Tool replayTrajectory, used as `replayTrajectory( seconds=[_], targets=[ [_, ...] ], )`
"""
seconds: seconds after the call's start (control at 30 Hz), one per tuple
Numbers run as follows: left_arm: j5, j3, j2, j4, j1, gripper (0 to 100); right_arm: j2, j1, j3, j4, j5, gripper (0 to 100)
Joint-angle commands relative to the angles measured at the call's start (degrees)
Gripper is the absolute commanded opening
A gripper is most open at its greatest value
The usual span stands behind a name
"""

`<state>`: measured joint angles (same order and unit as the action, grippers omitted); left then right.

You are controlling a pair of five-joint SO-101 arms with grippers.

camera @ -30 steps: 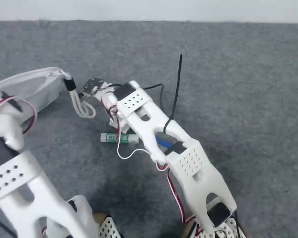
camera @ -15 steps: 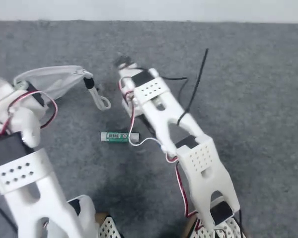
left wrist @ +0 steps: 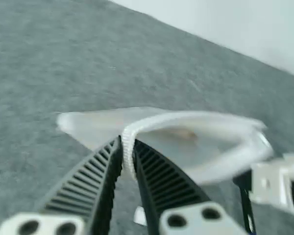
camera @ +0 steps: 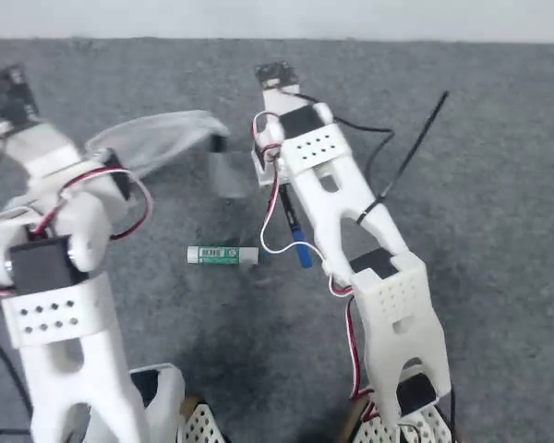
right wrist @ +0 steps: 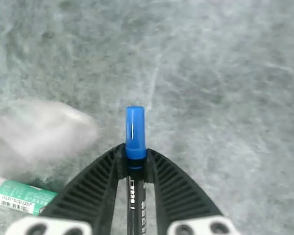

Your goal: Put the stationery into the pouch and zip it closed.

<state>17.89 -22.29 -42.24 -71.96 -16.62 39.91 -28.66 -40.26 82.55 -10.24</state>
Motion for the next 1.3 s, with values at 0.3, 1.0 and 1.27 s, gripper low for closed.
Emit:
replayTrajectory(
  seconds=[0.3, 1.0, 1.27],
  targets=[
    [-0.4, 5.3, -0.4, -0.8, 6.9, 1, -8.7, 4.9, -2.8, 3.3, -0.9, 0.6],
    [-0.4, 2.9, -0.2, -0.4, -2.7, 1, -26.5, 1.8, -2.8, 8.5, -0.8, 0.6],
    [-0.4, -0.2, -0.5, 2.5, -2.8, 1, -39.4, -2.5, -3.0, 10.2, -0.8, 0.6]
  ],
)
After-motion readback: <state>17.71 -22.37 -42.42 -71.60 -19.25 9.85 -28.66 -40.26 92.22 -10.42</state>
